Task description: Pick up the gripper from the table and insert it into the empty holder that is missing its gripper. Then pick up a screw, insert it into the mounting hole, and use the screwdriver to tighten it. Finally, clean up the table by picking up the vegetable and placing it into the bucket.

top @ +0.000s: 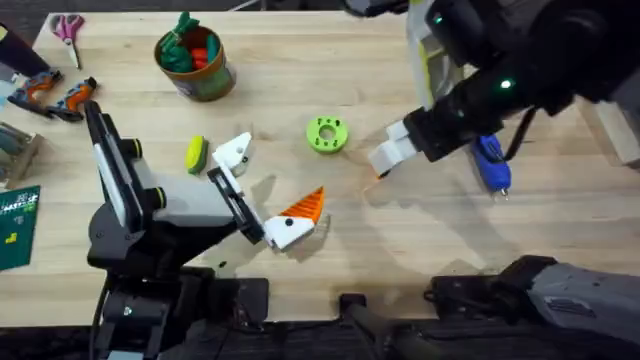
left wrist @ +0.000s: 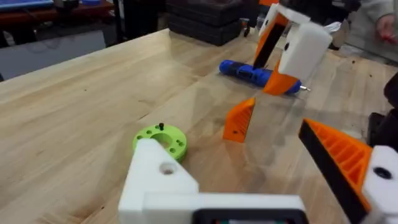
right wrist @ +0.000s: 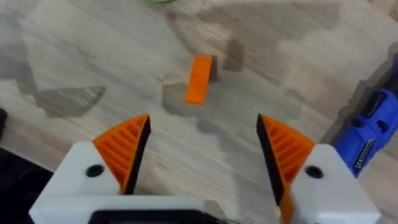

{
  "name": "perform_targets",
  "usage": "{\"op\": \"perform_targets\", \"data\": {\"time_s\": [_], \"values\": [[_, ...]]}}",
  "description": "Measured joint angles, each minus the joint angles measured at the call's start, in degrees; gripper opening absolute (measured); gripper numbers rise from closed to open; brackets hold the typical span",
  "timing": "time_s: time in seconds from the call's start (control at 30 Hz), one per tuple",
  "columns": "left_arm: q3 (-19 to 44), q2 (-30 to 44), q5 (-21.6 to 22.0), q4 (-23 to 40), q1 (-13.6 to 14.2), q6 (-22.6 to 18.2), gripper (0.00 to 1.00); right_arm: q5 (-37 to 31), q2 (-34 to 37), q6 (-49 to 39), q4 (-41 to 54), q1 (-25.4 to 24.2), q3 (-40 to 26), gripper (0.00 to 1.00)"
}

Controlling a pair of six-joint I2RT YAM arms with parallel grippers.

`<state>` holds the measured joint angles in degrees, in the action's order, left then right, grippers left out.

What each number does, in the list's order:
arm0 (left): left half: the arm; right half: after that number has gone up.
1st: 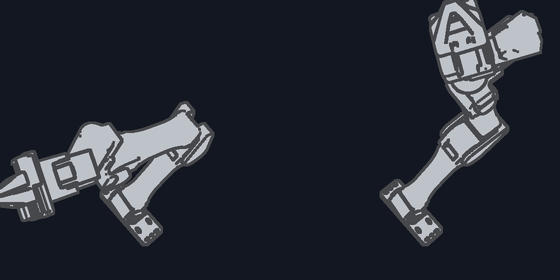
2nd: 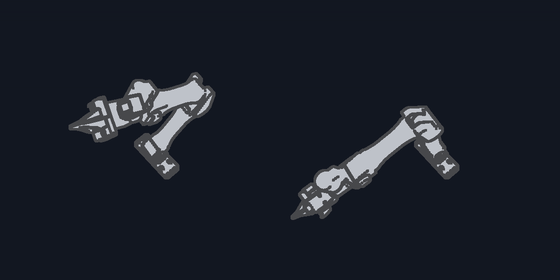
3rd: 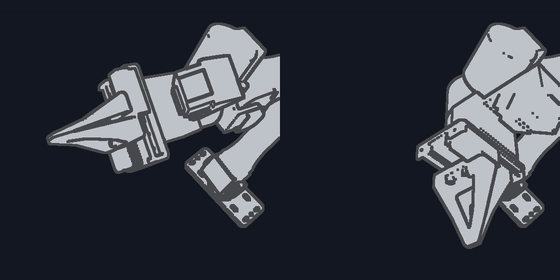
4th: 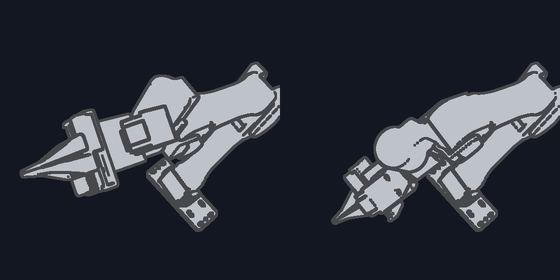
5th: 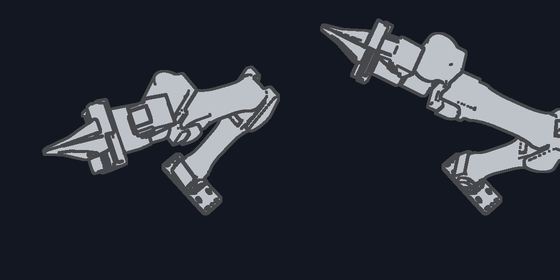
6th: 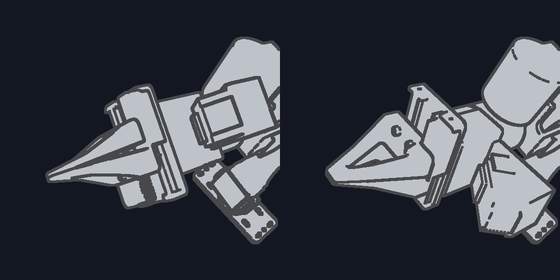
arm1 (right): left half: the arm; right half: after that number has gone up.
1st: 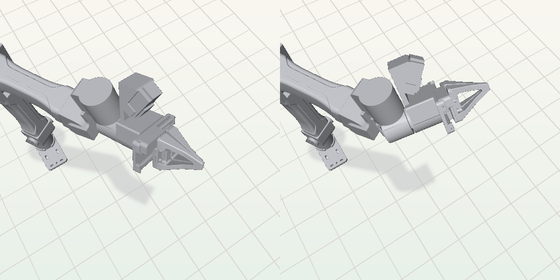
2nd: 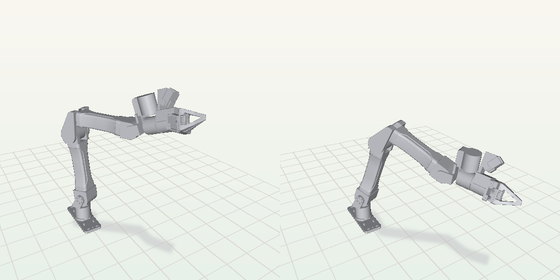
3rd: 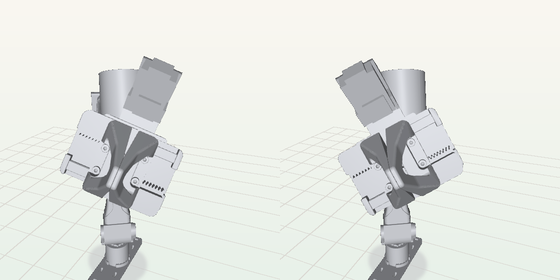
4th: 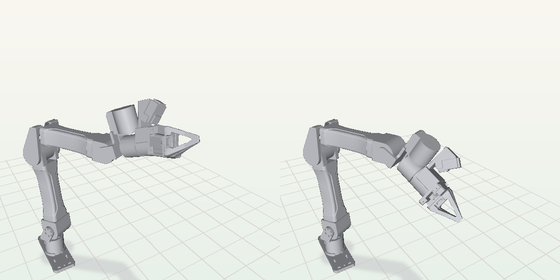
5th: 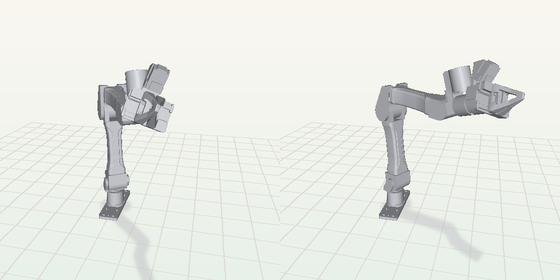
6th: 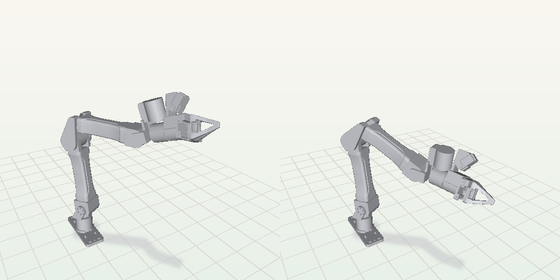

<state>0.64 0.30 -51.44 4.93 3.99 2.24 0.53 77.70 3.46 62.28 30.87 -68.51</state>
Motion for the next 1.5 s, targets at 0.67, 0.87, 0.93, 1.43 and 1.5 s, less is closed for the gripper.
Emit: {"op": "perform_targets", "data": {"time_s": [0.67, 0.87, 0.93, 1.43, 1.5], "values": [[0.00, -0.01, 0.00, 0.00, 0.00, 0.00, 0.986, -1.35, 8.09, 1.72, -9.46, 3.11, 7.68, 0.993], [0.00, 0.01, 0.00, 0.00, 0.00, 0.00, 0.985, -1.36, 8.10, 2.16, -11.70, 3.11, 7.82, 0.992], [0.00, -0.01, 0.00, 0.00, 0.00, 0.00, 0.985, -1.35, 8.10, 2.16, -12.94, 3.11, 7.82, 0.994], [0.00, 0.00, 0.00, 0.00, 0.00, 0.00, 0.985, -1.37, 8.10, 2.44, -12.34, 3.11, 7.82, 0.704], [0.00, 0.00, 0.00, 0.02, 0.00, 0.00, 0.985, -1.35, 8.10, 2.58, -12.36, 3.11, 7.82, 0.526]]}}
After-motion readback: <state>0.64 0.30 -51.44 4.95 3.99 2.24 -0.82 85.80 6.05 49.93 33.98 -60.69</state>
